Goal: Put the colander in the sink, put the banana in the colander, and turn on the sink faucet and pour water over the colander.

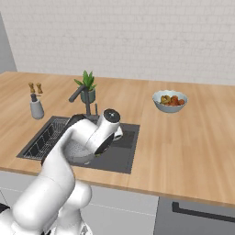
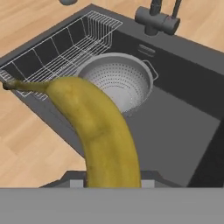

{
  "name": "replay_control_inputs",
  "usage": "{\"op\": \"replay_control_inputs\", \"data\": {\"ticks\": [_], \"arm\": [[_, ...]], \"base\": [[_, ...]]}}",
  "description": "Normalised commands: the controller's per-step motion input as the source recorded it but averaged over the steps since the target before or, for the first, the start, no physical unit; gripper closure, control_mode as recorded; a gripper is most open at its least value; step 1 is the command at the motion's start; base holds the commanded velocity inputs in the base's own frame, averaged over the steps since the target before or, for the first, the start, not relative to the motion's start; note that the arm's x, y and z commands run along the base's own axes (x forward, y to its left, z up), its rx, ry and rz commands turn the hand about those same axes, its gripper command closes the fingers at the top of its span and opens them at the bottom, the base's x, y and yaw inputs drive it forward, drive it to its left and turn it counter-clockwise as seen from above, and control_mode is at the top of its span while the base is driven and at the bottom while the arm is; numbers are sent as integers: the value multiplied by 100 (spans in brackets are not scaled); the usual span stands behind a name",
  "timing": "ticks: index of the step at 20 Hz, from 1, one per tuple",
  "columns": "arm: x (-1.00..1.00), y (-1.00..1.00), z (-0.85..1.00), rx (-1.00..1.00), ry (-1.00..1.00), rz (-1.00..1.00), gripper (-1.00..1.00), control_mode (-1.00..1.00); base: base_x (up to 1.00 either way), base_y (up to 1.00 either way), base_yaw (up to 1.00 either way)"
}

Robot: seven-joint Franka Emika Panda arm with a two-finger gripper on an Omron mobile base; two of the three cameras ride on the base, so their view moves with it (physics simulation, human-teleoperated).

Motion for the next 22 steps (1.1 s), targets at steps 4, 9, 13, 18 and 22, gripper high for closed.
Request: {"op": "replay_control_inputs", "data": {"ticks": [4, 9, 13, 18, 22], "arm": [[45, 22, -3, 0, 1, 28, 100, -100], [43, 34, -16, 2, 0, 27, 100, -100], [38, 59, -21, 1, 0, 8, 100, -100], [13, 48, -25, 4, -4, 1, 100, -100], [25, 48, -13, 4, -1, 0, 100, -100]], "base": [[0, 0, 0], [0, 0, 0], [0, 0, 0], [0, 0, 0], [0, 0, 0]]}}
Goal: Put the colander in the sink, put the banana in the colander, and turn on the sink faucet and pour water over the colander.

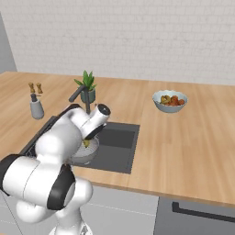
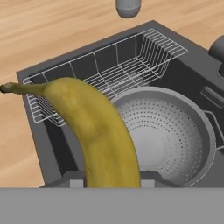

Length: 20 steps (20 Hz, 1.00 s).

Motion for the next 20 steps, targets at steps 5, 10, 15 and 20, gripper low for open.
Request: {"op": "replay_control_inputs", "data": {"ticks": [5, 10, 15, 20], "arm": [[45, 10, -26, 3, 0, 0, 100, -100], [29, 0, -25, 7, 0, 0, 100, -100], [16, 4, -18, 3, 0, 0, 100, -100], [7, 15, -20, 0, 0, 0, 100, -100]], "base": [[0, 0, 0], [0, 0, 0], [0, 0, 0], [0, 0, 0]]}}
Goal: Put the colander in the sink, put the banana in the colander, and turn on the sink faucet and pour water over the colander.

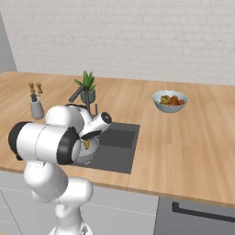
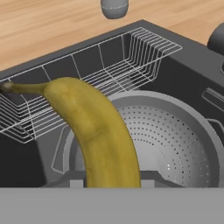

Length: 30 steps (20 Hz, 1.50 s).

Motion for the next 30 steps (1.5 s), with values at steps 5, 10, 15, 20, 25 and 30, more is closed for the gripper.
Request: {"op": "replay_control_inputs", "data": {"ticks": [5, 10, 15, 20, 25, 30], "arm": [[14, 15, -30, 0, 0, 0, 100, -100], [15, 0, -29, 0, 0, 0, 100, -100], [0, 0, -28, 0, 0, 0, 100, -100], [0, 1, -21, 0, -3, 0, 100, -100], [0, 3, -16, 0, -6, 0, 100, -100], [4, 15, -11, 0, -3, 0, 100, -100]], "base": [[0, 0, 0], [0, 0, 0], [0, 0, 0], [0, 0, 0], [0, 0, 0], [0, 0, 0]]}}
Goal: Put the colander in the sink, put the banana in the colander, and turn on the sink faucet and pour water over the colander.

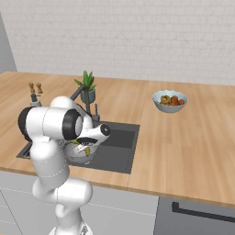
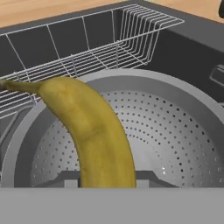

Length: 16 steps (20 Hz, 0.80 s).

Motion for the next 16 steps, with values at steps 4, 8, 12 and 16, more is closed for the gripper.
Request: {"op": "replay_control_inputs", "data": {"ticks": [4, 8, 12, 16], "arm": [[4, 3, 9, 0, 0, 0, 100, -100], [0, 0, 18, 0, 0, 0, 100, -100], [20, 9, -4, 0, 0, 0, 100, -100], [27, 22, -37, 1, 0, 0, 100, -100]], "base": [[0, 0, 0], [0, 0, 0], [0, 0, 0], [0, 0, 0]]}}
